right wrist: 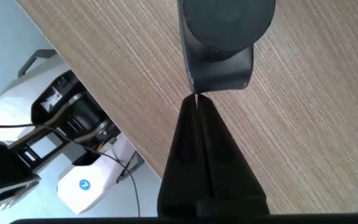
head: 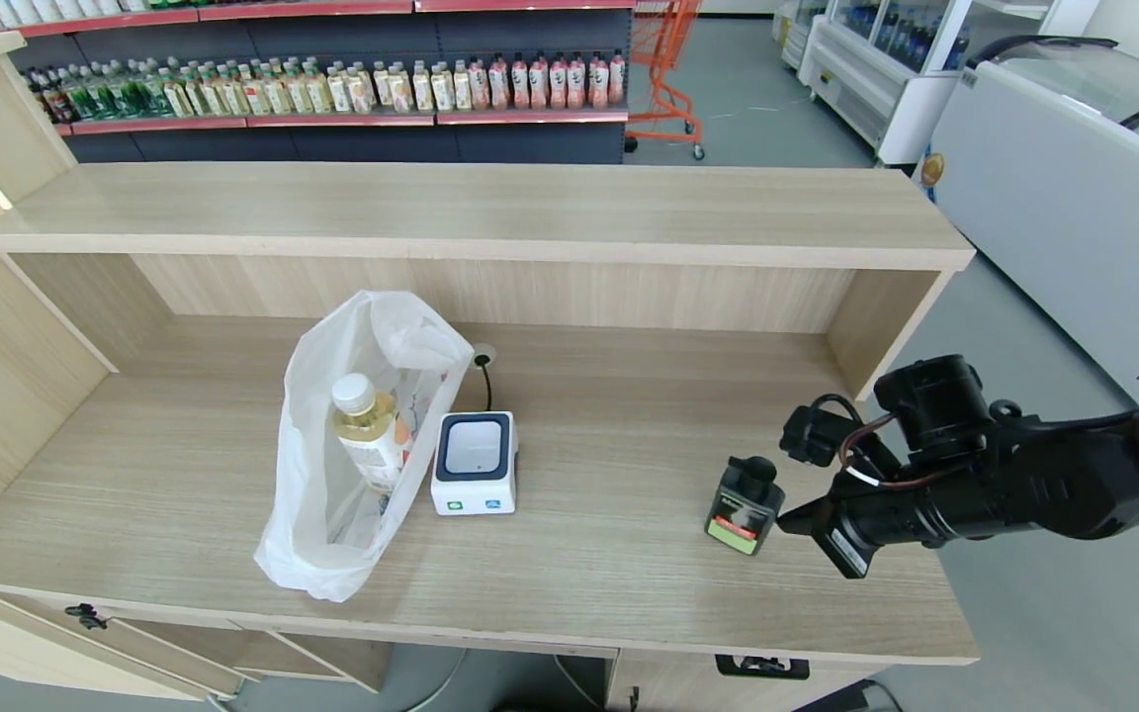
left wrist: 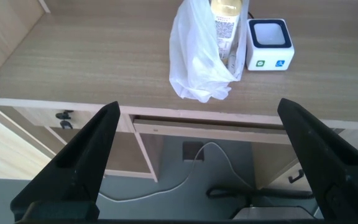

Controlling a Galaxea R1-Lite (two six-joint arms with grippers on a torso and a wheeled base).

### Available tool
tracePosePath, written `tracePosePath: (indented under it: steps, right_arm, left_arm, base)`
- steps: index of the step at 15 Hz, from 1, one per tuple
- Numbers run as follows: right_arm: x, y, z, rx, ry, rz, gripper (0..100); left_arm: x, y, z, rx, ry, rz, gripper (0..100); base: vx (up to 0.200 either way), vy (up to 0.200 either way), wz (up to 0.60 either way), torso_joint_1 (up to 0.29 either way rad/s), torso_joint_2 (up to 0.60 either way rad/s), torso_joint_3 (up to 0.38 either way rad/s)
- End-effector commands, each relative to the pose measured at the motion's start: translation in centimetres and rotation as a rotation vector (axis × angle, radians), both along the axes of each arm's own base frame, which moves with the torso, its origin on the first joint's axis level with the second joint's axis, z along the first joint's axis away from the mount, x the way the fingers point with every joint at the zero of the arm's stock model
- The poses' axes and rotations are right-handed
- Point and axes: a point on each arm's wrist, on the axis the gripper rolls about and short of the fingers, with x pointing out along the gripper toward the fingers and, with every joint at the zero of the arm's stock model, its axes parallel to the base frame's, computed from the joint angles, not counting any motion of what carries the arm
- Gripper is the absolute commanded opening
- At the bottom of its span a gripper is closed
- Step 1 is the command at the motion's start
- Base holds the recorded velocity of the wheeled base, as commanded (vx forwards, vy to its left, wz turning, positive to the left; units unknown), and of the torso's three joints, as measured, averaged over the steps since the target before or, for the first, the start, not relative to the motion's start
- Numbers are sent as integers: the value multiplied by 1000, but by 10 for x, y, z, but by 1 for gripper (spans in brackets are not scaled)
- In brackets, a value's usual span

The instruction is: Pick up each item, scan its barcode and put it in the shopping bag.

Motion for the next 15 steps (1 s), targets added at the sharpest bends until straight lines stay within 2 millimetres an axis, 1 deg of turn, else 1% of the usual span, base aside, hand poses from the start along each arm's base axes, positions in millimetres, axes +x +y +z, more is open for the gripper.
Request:
tracePosePath:
  steps: [1, 4, 5, 6, 10, 11, 15]
  right_arm:
    - [-3, -1, 2, 3, -4, 0, 0]
    - [-16, -6, 14, 2, -35, -1, 0]
    - [-20, -9, 15, -4, -42, -6, 100]
    - [-20, -14, 17, -8, -53, -13, 100]
    - [-17, -17, 15, -13, -49, -22, 100]
    - [-12, -15, 9, -11, -47, -17, 100]
    - [5, 9, -17, 17, -58, 23, 100]
  left_arm:
    - [0, 0, 0, 0, 0, 1, 100]
    - [0, 0, 0, 0, 0, 1, 100]
    - [0, 0, 0, 0, 0, 1, 100]
    - [0, 0, 0, 0, 0, 1, 100]
    - [0, 0, 0, 0, 0, 1, 100]
    - [0, 0, 0, 0, 0, 1, 100]
    - [0, 0, 0, 0, 0, 1, 100]
  base:
    - [0, 0, 0, 0, 0, 0]
    - [0, 0, 0, 0, 0, 0]
    - [0, 0, 0, 0, 0, 0]
    - [0, 0, 0, 0, 0, 0]
    - [0, 0, 0, 0, 0, 0]
    - [0, 0, 0, 0, 0, 0]
    - [0, 0, 0, 0, 0, 0]
